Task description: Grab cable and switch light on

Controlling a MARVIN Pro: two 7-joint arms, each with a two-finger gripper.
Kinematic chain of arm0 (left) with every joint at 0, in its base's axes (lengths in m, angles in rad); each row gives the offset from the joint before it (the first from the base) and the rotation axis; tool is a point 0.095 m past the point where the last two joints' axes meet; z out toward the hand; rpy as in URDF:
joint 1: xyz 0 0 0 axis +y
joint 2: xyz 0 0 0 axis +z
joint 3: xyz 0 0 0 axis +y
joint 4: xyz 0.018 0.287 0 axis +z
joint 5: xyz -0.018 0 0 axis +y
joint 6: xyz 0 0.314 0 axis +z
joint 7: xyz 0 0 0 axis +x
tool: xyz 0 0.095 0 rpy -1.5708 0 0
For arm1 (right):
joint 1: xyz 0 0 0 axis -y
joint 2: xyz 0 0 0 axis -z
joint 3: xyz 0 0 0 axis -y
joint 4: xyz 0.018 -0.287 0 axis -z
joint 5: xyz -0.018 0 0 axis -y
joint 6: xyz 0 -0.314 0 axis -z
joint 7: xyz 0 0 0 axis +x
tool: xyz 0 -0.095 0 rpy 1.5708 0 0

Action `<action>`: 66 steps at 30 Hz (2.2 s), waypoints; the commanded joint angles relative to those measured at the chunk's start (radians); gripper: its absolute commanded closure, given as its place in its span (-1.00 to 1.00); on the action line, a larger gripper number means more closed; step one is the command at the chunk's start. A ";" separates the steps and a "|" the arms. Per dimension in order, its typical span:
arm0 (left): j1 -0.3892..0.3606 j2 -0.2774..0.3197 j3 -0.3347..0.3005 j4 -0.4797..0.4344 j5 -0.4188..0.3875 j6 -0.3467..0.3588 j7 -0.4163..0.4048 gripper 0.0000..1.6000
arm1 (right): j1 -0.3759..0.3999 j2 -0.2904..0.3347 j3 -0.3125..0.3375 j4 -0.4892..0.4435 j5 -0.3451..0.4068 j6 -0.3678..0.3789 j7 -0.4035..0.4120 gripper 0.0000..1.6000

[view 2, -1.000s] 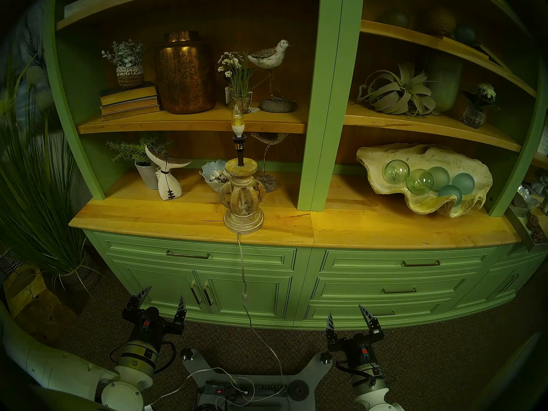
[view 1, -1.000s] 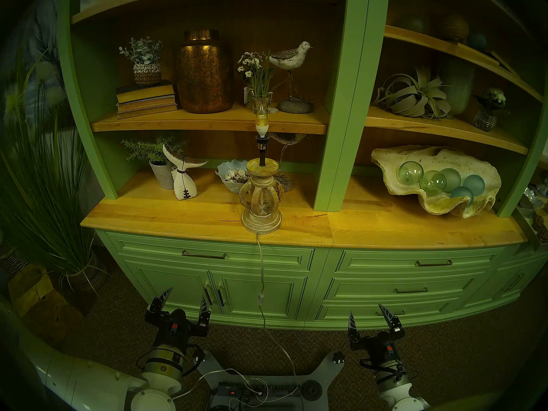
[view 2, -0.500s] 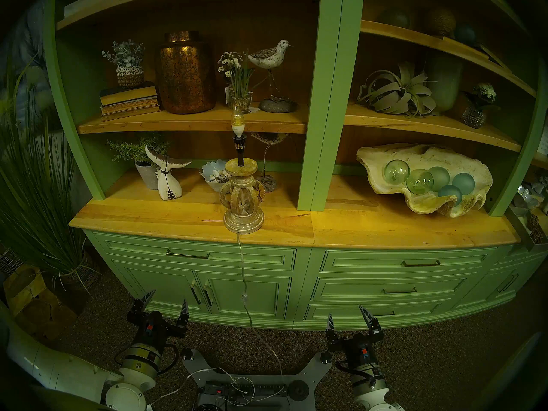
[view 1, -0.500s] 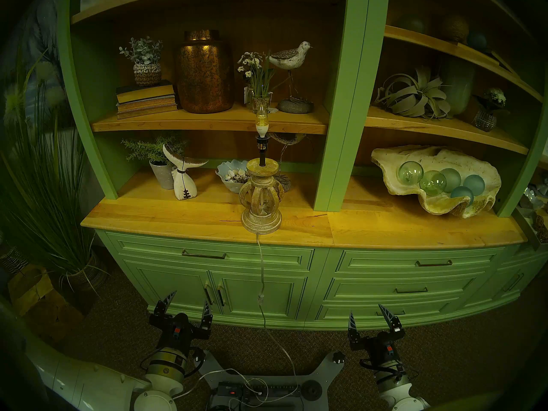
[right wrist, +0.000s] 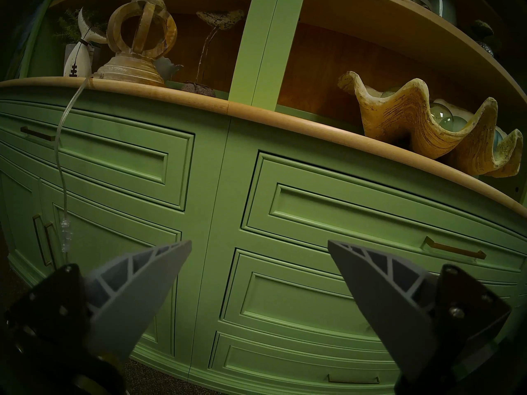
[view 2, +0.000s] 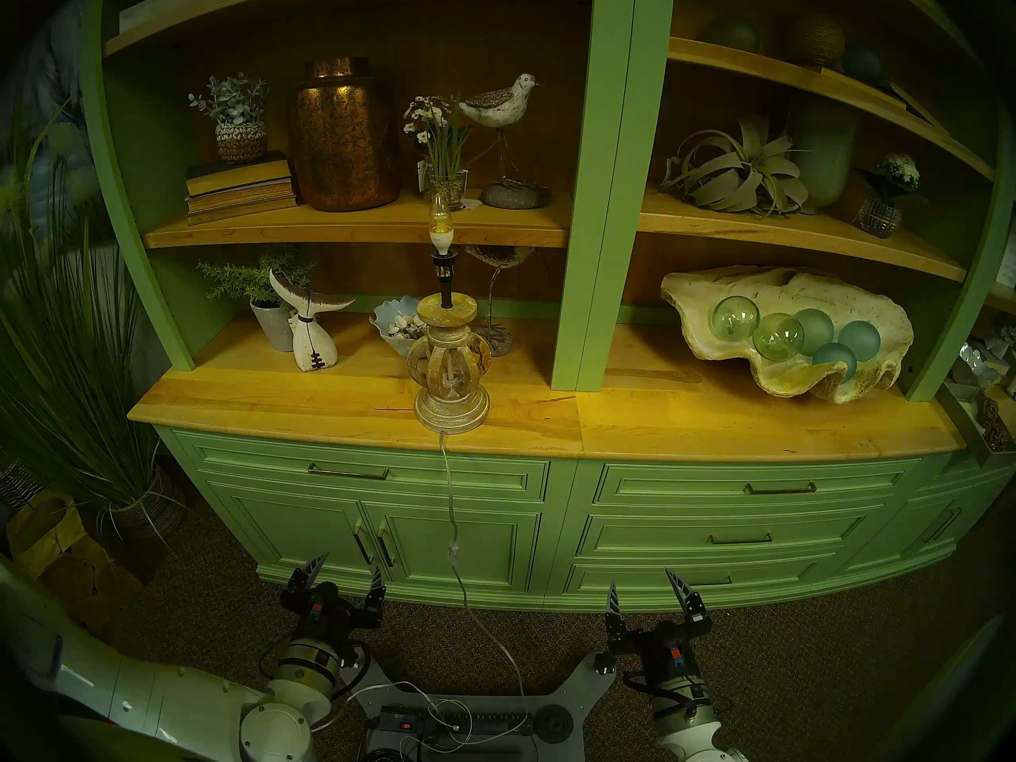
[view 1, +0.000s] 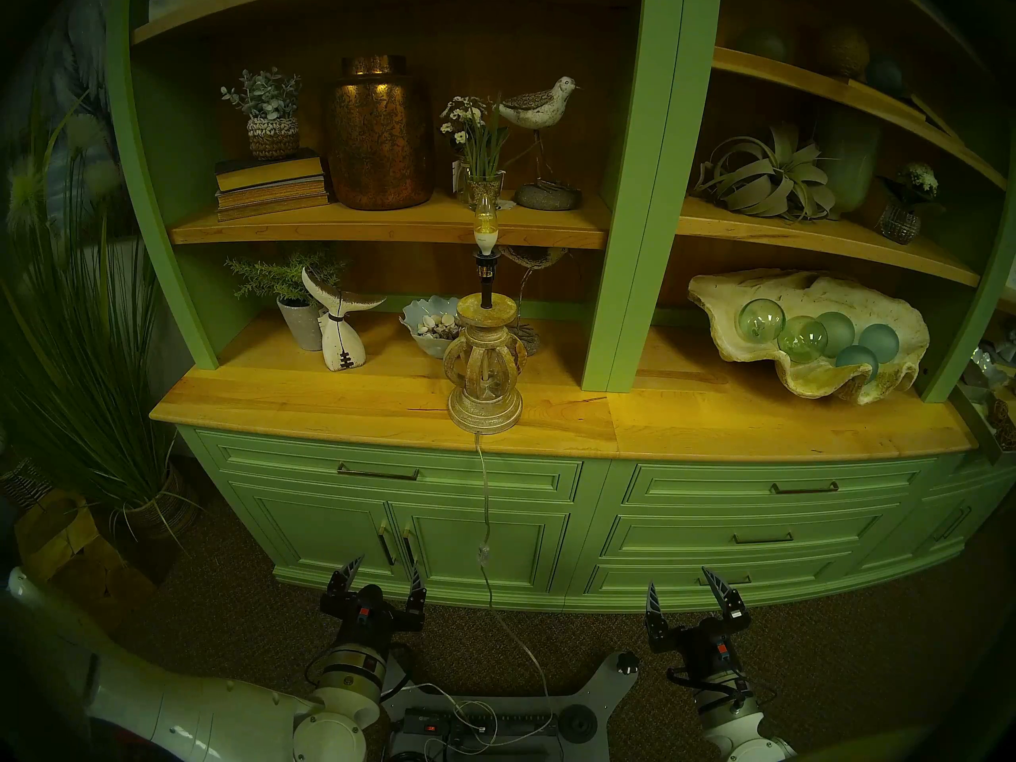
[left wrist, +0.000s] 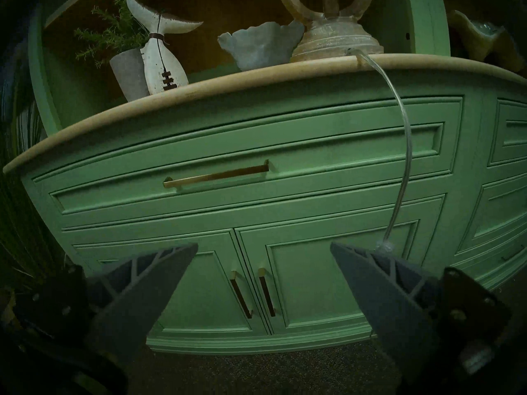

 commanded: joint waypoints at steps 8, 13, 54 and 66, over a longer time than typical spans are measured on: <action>-0.015 -0.149 -0.061 0.130 -0.075 -0.060 -0.045 -1.00 | 0.013 -0.001 -0.001 -0.004 -0.001 -0.005 0.000 -1.00; -0.027 -0.188 -0.080 0.174 -0.098 -0.070 -0.069 -1.00 | 0.015 -0.001 -0.001 -0.001 -0.001 -0.006 0.000 -1.00; -0.039 -0.524 -0.138 0.552 -0.372 -0.014 -0.282 -1.00 | 0.028 -0.002 -0.003 0.009 -0.001 -0.010 0.000 -1.00; -0.043 -0.625 -0.153 0.637 -0.429 0.030 -0.349 -1.00 | 0.028 -0.002 -0.003 0.007 -0.001 -0.011 0.000 -1.00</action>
